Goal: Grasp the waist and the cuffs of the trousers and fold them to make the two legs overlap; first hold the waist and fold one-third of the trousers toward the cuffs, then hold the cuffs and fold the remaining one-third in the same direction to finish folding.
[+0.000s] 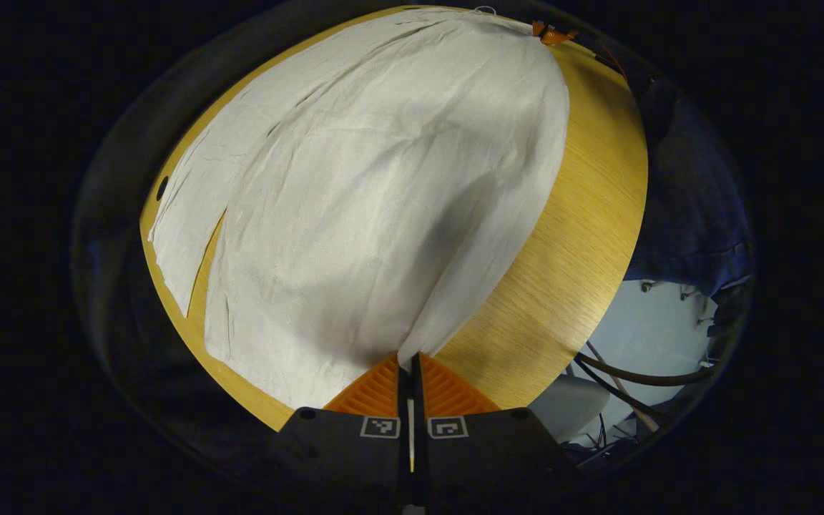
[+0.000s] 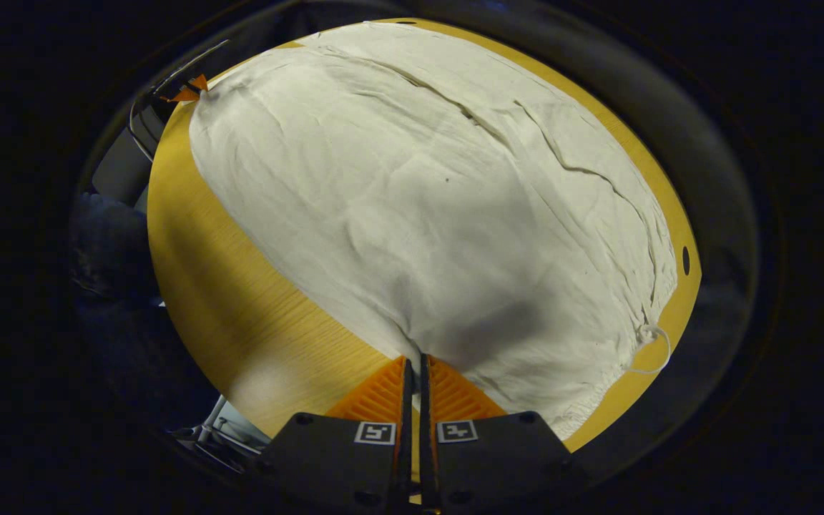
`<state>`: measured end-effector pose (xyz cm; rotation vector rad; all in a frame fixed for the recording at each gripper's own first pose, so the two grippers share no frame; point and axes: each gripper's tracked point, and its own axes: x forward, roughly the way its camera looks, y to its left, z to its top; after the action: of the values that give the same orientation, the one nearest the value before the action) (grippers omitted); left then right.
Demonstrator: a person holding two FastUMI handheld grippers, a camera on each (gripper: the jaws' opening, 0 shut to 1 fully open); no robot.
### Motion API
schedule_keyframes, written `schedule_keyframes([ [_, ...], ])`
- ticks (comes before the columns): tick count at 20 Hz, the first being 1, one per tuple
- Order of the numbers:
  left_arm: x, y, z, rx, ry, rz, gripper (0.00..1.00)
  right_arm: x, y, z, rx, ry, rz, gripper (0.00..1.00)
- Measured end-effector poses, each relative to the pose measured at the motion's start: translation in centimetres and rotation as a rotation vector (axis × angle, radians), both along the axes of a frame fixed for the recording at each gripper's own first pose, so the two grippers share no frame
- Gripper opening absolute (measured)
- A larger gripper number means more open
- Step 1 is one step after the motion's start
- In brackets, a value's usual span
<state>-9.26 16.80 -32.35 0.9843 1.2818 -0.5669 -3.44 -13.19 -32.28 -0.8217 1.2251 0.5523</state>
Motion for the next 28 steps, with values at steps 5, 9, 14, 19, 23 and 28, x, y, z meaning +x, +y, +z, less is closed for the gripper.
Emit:
schedule_keyframes([
  [5,1.1,0.3,0.5,0.026,-0.024,0.030,0.00,0.6,-0.2,0.9,-0.026,-0.107,-0.034,0.07],
  [9,5.0,-1.1,4.3,-0.055,-0.198,0.132,0.00,2.9,-0.3,4.4,-0.021,-0.295,-0.167,0.03],
  [14,13.4,-2.5,11.4,-0.169,-0.474,0.268,0.00,7.5,0.8,9.8,0.097,-0.522,-0.364,0.03],
  [19,23.9,-5.1,16.1,-0.198,-0.695,0.305,0.00,13.6,2.2,15.3,0.133,-0.712,-0.462,0.02],
  [23,29.6,-4.3,19.1,-0.301,-0.803,0.371,0.00,18.8,4.1,19.2,0.175,-0.833,-0.521,0.02],
  [28,39.0,-5.5,19.0,-0.362,-0.824,0.434,0.00,26.3,4.9,17.1,0.222,-0.845,-0.537,0.02],
])
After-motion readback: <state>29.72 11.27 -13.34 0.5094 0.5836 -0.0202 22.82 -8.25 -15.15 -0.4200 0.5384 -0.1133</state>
